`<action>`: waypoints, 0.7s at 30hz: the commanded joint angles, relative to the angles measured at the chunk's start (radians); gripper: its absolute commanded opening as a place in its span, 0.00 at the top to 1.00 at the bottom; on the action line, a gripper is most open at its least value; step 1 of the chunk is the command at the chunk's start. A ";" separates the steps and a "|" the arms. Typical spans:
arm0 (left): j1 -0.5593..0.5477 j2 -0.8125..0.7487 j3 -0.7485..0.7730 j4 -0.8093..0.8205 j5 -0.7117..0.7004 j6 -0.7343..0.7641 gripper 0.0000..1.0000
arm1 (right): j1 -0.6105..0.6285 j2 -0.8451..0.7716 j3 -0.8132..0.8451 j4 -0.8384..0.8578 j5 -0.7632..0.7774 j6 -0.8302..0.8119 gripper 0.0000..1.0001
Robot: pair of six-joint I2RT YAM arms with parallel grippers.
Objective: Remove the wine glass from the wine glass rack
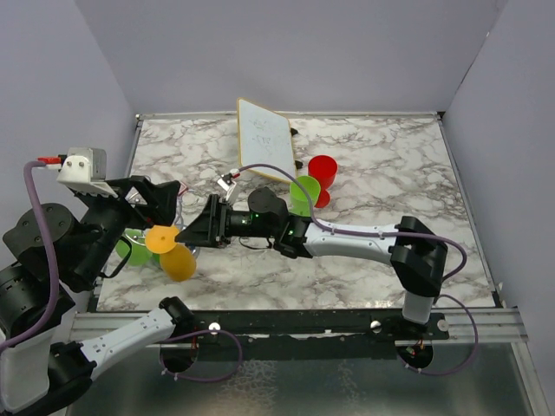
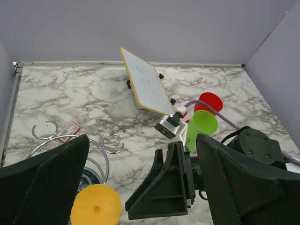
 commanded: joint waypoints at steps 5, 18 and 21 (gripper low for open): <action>0.002 -0.001 -0.001 0.024 0.048 -0.021 0.01 | -0.002 0.077 0.076 0.069 -0.006 0.103 0.41; 0.002 -0.004 -0.002 0.025 0.056 -0.027 0.01 | -0.001 0.129 0.139 0.041 0.019 0.100 0.61; 0.002 -0.001 -0.001 0.026 0.057 -0.027 0.01 | -0.001 0.137 0.144 0.037 0.030 0.103 0.64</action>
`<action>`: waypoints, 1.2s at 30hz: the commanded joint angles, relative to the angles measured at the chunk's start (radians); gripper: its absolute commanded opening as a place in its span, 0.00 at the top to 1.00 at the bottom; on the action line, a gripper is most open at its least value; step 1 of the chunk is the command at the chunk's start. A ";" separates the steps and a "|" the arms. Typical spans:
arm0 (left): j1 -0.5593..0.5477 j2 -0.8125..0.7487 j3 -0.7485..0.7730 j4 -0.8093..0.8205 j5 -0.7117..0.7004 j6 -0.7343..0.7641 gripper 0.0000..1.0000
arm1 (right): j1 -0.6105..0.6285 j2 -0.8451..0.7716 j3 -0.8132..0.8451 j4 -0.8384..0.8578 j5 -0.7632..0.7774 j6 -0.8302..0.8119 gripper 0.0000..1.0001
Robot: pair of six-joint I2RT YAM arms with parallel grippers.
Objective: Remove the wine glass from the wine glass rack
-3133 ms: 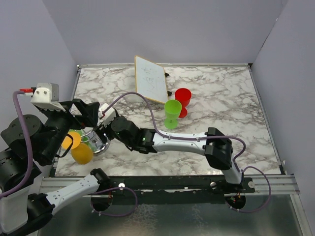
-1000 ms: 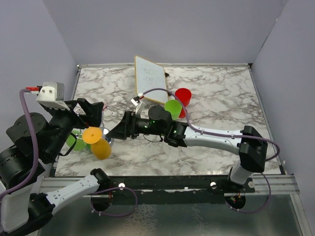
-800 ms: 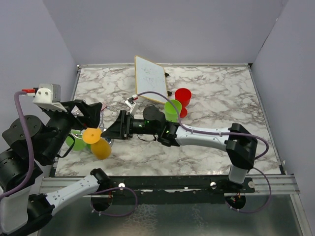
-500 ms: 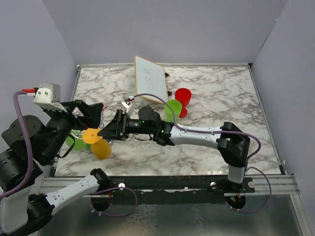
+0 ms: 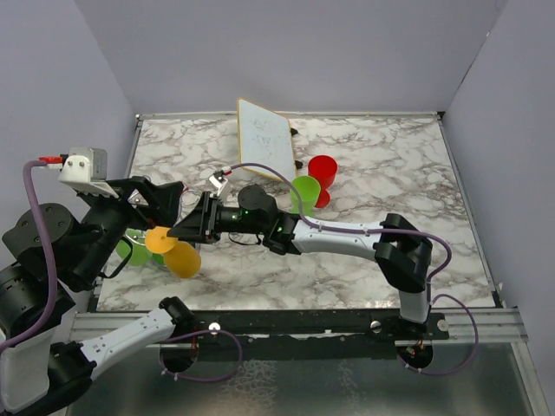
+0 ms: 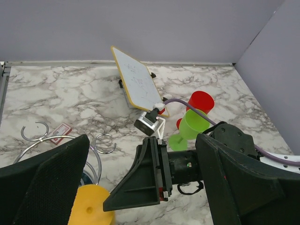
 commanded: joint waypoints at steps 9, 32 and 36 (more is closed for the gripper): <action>0.002 0.000 0.005 0.019 0.018 -0.004 0.01 | -0.003 0.032 0.049 0.002 0.031 0.000 0.75; 0.002 0.005 -0.012 0.023 0.020 -0.013 0.01 | -0.001 -0.041 -0.015 0.090 -0.093 0.026 0.97; 0.002 0.003 -0.017 0.023 0.019 -0.016 0.01 | -0.001 -0.056 -0.040 0.099 -0.122 0.028 0.97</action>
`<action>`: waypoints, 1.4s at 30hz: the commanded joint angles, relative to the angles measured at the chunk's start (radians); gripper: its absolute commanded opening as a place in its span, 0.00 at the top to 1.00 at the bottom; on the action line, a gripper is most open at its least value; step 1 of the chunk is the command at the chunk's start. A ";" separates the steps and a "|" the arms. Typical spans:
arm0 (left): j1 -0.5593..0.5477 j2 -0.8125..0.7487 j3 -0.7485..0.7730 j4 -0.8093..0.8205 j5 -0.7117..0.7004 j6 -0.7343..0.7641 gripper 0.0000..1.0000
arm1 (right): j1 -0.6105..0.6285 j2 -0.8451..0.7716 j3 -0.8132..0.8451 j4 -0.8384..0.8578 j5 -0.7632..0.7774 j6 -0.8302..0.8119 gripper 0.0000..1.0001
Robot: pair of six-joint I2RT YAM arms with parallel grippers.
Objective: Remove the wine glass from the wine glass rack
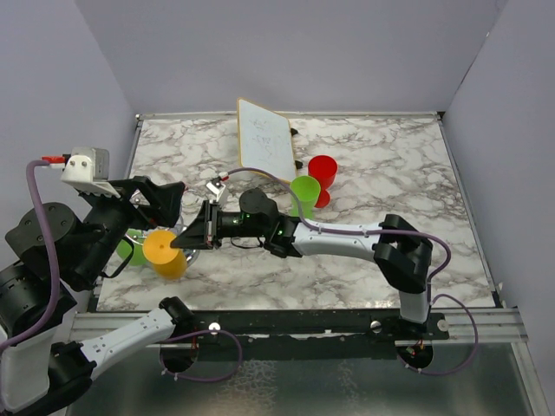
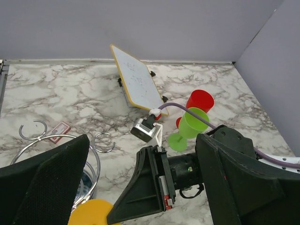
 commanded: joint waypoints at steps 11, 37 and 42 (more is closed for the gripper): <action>0.002 0.009 -0.018 0.031 0.014 -0.009 0.01 | -0.002 -0.159 -0.095 -0.033 -0.111 -0.112 0.97; 0.002 0.022 -0.041 0.066 0.040 0.000 0.01 | -0.001 -0.856 -0.524 -0.395 -0.218 -1.920 0.99; 0.002 0.036 -0.046 0.077 0.068 -0.005 0.01 | -0.001 -1.029 -0.655 -0.532 -0.180 -2.287 0.99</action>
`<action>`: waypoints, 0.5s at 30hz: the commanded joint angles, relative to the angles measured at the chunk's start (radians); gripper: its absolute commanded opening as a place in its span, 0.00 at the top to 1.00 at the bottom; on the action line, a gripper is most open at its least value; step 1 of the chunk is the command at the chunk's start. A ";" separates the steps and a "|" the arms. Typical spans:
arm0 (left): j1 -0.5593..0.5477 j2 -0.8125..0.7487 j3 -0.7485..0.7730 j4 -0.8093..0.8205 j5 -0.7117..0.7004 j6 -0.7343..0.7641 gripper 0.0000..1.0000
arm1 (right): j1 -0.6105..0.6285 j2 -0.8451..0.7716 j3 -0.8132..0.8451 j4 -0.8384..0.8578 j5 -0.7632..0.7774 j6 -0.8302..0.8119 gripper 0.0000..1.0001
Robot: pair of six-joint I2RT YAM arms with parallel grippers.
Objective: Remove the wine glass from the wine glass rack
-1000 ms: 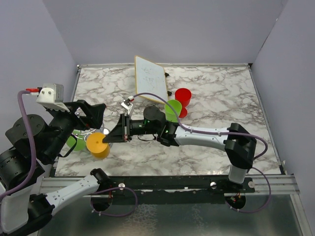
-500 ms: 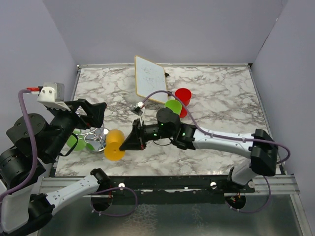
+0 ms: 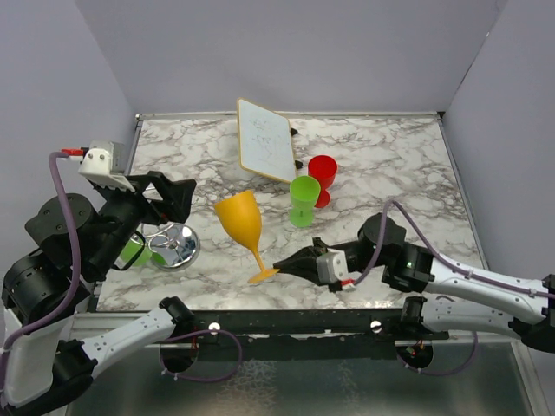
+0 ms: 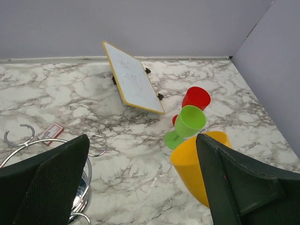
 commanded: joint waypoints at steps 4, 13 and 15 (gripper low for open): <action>0.002 0.032 -0.017 0.055 0.104 -0.024 0.01 | 0.001 -0.198 -0.171 -0.241 0.186 -0.650 0.99; 0.002 0.129 -0.116 0.173 0.389 -0.112 0.01 | 0.001 -0.411 -0.339 -0.276 0.490 -1.064 0.99; 0.002 0.161 -0.125 0.179 0.437 -0.115 0.01 | 0.002 -0.453 -0.361 -0.289 0.538 -1.133 0.99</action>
